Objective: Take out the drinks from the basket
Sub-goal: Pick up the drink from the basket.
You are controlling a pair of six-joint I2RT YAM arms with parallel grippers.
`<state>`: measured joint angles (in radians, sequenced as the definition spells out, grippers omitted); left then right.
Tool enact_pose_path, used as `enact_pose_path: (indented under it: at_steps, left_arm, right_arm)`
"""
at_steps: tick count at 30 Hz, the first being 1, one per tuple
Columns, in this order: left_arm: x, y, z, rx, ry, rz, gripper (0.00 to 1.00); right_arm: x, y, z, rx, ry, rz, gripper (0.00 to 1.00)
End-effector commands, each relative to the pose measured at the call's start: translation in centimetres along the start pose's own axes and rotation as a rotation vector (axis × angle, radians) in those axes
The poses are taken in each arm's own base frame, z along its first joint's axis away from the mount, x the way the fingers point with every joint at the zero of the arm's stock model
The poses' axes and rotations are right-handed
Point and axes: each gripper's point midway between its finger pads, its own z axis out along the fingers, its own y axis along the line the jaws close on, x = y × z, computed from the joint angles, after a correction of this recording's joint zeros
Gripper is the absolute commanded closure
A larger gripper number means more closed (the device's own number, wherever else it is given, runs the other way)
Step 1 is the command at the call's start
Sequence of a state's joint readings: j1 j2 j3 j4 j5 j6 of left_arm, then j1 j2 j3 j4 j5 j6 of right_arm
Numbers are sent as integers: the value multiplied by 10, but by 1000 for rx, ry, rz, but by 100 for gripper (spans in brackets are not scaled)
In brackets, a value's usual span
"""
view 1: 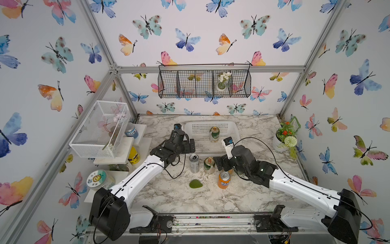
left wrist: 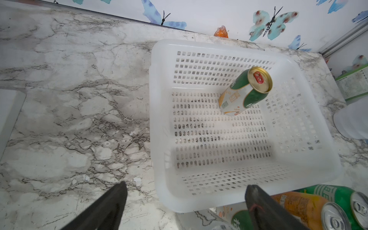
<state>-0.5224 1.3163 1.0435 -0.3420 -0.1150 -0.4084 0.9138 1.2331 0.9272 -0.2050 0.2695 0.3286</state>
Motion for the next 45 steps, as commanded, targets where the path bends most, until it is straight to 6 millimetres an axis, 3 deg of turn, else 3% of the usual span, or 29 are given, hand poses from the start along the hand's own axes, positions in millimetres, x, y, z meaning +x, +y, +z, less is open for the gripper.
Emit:
enact_pose_path:
  at_steps: [1, 9, 16, 22, 28, 35, 45]
  left_arm:
    - [-13, -19, 5, 77, 15, 4, 1]
    - [-30, -45, 43, 122, 56, 30, 0]
    - [-41, -74, 90, 136, 80, 81, 1]
    - [-47, -102, 127, 163, 89, 120, 2]
    - [-44, -113, 164, 162, 107, 130, 3]
    - [-35, -125, 182, 156, 110, 175, 3]
    - [-31, -125, 204, 119, 105, 187, 8]
  right_arm:
    - [-21, -42, 3, 208, -34, 39, 8]
    - [-24, -109, 13, 300, -44, 259, 8]
    - [-14, -136, 9, 362, -36, 332, 7]
    - [-13, -142, 4, 365, -39, 352, 7]
    - [-12, -143, -1, 362, -45, 359, 7]
    - [-10, -146, -4, 365, -42, 357, 7]
    - [-12, -145, -6, 355, -42, 354, 7]
